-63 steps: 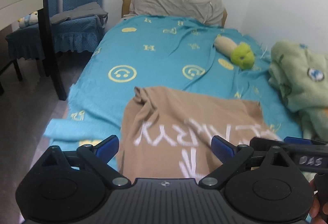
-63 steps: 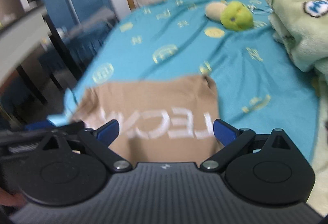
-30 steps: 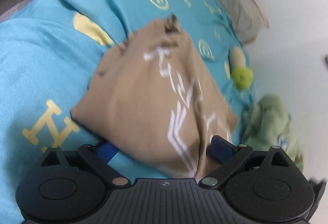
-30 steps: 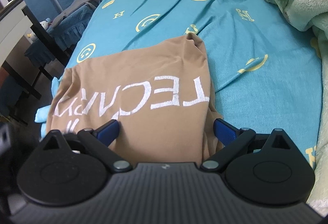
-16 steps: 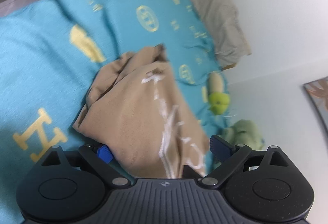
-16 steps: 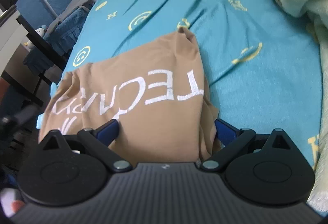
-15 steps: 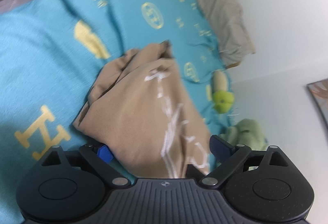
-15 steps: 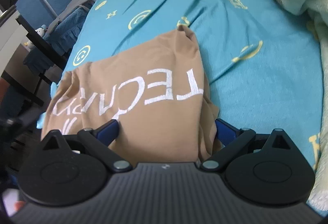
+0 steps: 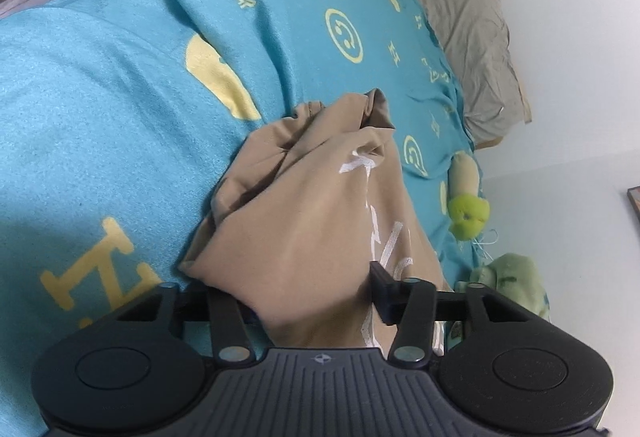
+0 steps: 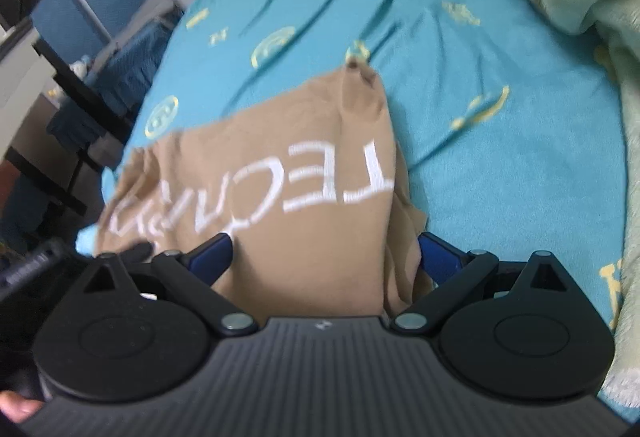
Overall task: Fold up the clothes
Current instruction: 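Grasp the folded tan shirt with both grippers, then lift the folded shirt with both grippers and carry it toward the green blanket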
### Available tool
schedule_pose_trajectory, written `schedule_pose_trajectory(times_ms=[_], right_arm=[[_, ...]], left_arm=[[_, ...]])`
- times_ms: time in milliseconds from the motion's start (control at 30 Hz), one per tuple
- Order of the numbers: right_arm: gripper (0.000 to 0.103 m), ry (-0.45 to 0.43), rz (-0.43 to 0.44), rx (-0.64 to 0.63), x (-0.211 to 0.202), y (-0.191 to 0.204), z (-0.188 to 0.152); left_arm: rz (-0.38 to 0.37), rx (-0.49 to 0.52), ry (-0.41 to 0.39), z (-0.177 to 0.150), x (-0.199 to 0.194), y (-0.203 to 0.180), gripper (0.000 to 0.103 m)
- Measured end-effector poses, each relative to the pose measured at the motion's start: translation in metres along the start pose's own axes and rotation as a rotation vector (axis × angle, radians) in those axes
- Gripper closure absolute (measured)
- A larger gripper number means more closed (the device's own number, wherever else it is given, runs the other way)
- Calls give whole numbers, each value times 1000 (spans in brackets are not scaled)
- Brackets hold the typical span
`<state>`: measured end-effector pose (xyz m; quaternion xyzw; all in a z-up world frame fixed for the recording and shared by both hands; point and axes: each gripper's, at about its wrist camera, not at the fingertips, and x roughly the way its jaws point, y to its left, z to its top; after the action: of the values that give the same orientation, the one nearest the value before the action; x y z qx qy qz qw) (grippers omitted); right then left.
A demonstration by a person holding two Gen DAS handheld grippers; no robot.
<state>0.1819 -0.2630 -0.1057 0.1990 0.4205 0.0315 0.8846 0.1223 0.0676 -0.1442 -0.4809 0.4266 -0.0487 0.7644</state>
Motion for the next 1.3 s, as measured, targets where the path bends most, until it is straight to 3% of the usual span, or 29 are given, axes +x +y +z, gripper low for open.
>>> schedule_pose_trajectory(times_ms=[100, 167, 300, 467, 567, 700, 833, 933, 1133, 1200, 1300], right_arm=[[3, -87, 70, 44, -24, 2, 2], [3, -96, 158, 110, -38, -1, 1], [2, -5, 380, 333, -45, -18, -6], [2, 162, 514, 619, -21, -37, -31], [2, 221, 575, 714, -1, -38, -41], [2, 268, 588, 808, 25, -35, -57], [3, 175, 534, 839, 27, -42, -59], [16, 95, 480, 856, 19, -51, -58], [41, 96, 404, 832, 25, -60, -58], [54, 80, 396, 806, 23, -59, -57], [65, 45, 390, 760, 14, -55, -54]], left_arm=[[0, 23, -8, 0, -12, 11, 61], [-7, 20, -13, 0, -13, 11, 64], [-29, 9, -20, 2, -12, 10, 68], [-88, -10, -36, 3, -9, 2, 74], [-129, -22, -44, 3, -14, -1, 76], [-162, -31, -54, 2, -17, -3, 78], [-166, -42, -56, 0, -16, -4, 78], [-168, -51, -57, -3, -12, -6, 78], [-160, -43, -60, -5, -14, -7, 78], [-154, -26, -62, -6, -15, -9, 78], [-157, -19, -54, -7, -20, -12, 79]])
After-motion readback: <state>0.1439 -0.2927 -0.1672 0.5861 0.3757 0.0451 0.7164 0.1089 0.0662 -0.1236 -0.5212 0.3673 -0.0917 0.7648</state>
